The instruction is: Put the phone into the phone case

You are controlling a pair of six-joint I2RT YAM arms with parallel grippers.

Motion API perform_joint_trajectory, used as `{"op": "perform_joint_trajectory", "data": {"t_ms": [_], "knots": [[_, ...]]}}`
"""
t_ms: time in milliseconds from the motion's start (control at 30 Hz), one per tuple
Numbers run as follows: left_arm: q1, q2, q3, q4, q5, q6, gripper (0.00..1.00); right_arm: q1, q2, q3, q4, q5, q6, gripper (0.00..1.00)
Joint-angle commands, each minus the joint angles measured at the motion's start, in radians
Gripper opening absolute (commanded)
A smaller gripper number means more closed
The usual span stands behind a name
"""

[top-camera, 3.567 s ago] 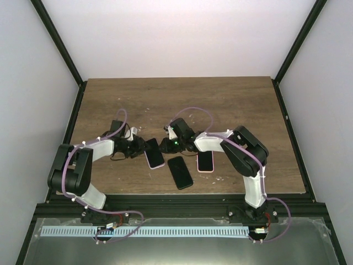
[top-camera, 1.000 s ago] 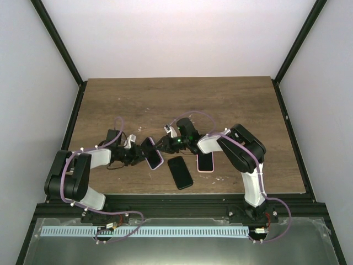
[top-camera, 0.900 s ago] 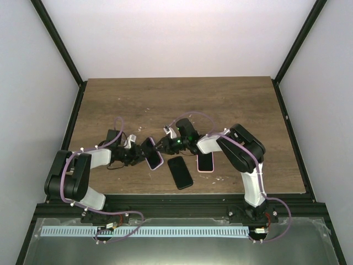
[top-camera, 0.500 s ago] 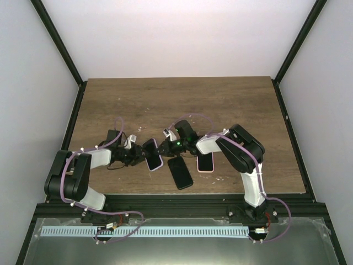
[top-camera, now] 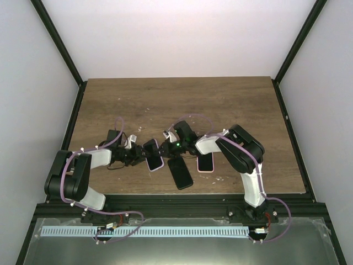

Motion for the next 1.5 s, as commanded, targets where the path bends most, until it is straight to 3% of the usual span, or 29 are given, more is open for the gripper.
{"op": "perform_joint_trajectory", "data": {"t_ms": [0, 167, 367, 600, 767, 967, 1200, 1333, 1467], "knots": [[-0.01, 0.01, -0.02, -0.027, -0.044, 0.003, 0.41, 0.016, -0.043, 0.038, -0.044, 0.015, -0.032, 0.14], [-0.01, -0.015, -0.006, -0.047, -0.04, -0.001, 0.45, 0.014, -0.072, 0.033, -0.068, 0.043, -0.05, 0.04], [0.009, -0.104, 0.028, -0.102, 0.001, -0.001, 0.56, 0.009, -0.154, 0.01, -0.069, 0.067, -0.057, 0.03], [0.047, -0.266, 0.051, -0.098, 0.14, -0.026, 0.7, -0.017, -0.301, -0.062, -0.004, 0.021, -0.038, 0.04], [0.047, -0.356, 0.032, 0.042, 0.278, -0.143, 0.71, -0.032, -0.424, -0.126, 0.083, -0.021, -0.017, 0.05], [0.048, -0.427, -0.037, 0.342, 0.376, -0.367, 0.63, -0.038, -0.514, -0.194, 0.238, -0.077, 0.081, 0.06], [0.044, -0.438, -0.106, 0.7, 0.435, -0.596, 0.44, -0.038, -0.53, -0.204, 0.34, -0.111, 0.15, 0.07], [0.043, -0.44, -0.121, 0.776, 0.436, -0.655, 0.27, -0.038, -0.528, -0.208, 0.355, -0.117, 0.164, 0.07], [0.042, -0.435, -0.132, 0.847, 0.438, -0.701, 0.18, -0.039, -0.533, -0.222, 0.36, -0.121, 0.172, 0.12]]}}
